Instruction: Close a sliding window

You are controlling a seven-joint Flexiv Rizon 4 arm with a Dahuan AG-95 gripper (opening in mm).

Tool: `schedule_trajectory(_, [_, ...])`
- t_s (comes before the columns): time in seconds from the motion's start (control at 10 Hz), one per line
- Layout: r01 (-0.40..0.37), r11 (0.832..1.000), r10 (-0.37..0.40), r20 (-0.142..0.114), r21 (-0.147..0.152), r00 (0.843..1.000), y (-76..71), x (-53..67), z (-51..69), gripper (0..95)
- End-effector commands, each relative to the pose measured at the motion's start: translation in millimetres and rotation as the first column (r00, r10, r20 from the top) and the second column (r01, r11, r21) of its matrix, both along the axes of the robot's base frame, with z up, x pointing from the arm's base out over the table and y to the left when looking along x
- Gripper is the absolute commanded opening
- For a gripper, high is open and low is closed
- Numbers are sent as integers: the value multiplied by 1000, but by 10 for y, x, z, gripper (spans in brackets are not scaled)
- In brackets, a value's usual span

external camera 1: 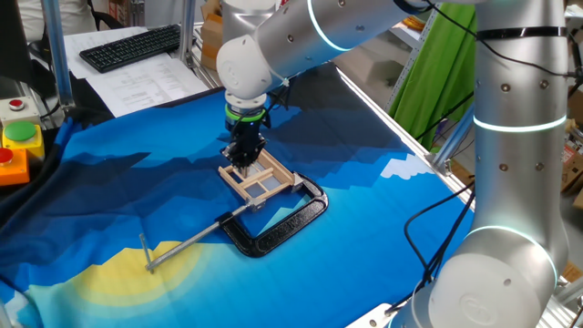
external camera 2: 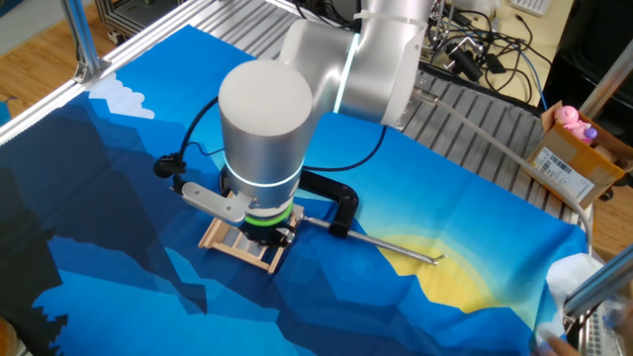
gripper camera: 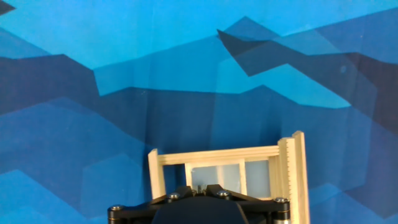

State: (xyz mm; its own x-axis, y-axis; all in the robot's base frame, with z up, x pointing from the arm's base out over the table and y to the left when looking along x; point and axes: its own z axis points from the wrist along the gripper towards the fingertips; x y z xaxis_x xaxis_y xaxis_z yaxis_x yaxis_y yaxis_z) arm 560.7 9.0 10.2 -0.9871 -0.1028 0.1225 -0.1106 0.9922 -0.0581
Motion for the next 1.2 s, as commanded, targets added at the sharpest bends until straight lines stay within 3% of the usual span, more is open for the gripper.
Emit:
schedule_trajectory(0.1, [10, 1000, -10, -2, 5, 1000, 39, -7, -21, 0])
schedule_trajectory(0.8, [51, 999, -51, -2, 2, 999, 285, -88, -3, 0])
schedule_trajectory(1.1, [64, 998, -63, -21, 9, 998, 251, -49, 152, 0])
schedule_trajectory(1.2, [67, 998, -66, -50, 8, 997, 236, -43, 195, 0])
